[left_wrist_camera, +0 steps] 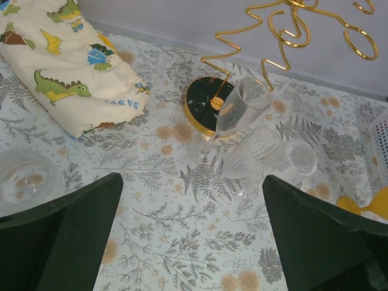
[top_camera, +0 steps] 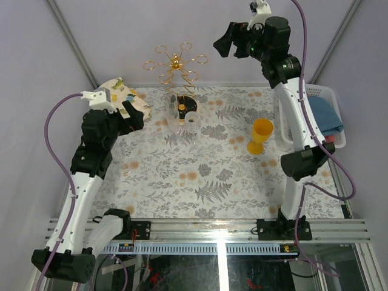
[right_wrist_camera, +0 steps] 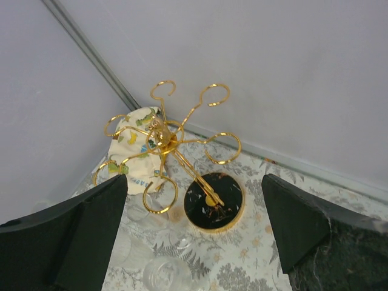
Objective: Place the wine glass upside down on the wine glass rack
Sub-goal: Move the wine rack to the center of the board.
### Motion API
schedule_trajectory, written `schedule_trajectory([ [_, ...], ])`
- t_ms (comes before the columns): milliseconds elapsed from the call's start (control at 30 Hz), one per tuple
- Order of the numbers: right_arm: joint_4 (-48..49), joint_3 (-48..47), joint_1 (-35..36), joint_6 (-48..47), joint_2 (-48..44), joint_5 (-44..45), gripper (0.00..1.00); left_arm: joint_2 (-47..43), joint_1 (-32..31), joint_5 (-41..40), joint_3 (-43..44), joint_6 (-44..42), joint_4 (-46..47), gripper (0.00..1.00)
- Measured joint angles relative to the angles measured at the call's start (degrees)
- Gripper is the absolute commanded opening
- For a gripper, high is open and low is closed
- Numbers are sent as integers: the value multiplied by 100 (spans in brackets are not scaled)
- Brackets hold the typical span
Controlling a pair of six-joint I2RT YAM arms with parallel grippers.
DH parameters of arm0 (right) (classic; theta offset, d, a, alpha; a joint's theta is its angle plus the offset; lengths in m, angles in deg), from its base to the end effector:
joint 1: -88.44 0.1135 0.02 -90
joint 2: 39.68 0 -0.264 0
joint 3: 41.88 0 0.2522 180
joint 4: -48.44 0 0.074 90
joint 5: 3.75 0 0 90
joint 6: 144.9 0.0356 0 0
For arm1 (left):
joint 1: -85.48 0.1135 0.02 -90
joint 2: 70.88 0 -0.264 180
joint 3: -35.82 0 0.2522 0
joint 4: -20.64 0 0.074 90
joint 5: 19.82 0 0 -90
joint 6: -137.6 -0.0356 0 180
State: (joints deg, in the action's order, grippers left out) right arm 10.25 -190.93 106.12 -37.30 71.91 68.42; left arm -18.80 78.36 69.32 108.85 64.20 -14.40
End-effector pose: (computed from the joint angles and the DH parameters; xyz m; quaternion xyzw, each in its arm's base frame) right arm 0.4018 0.1395 0.5110 -0.1094 0.7029 0.3154 0.6280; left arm 0.1981 -0.0242 0.3853 -0.0698 0.7854 -0.1206 0.6031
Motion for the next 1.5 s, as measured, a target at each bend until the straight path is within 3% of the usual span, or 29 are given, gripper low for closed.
schedule_trajectory([
  [433,756,-511,682,-420,660,-109,99,-125,269,190,-125,2,94,100],
  [933,1604,-831,1432,-671,1799,417,79,-210,339,214,-181,4,107,100],
  [1500,2218,-1119,1628,-883,2721,1086,56,-214,343,219,-190,7,114,100],
])
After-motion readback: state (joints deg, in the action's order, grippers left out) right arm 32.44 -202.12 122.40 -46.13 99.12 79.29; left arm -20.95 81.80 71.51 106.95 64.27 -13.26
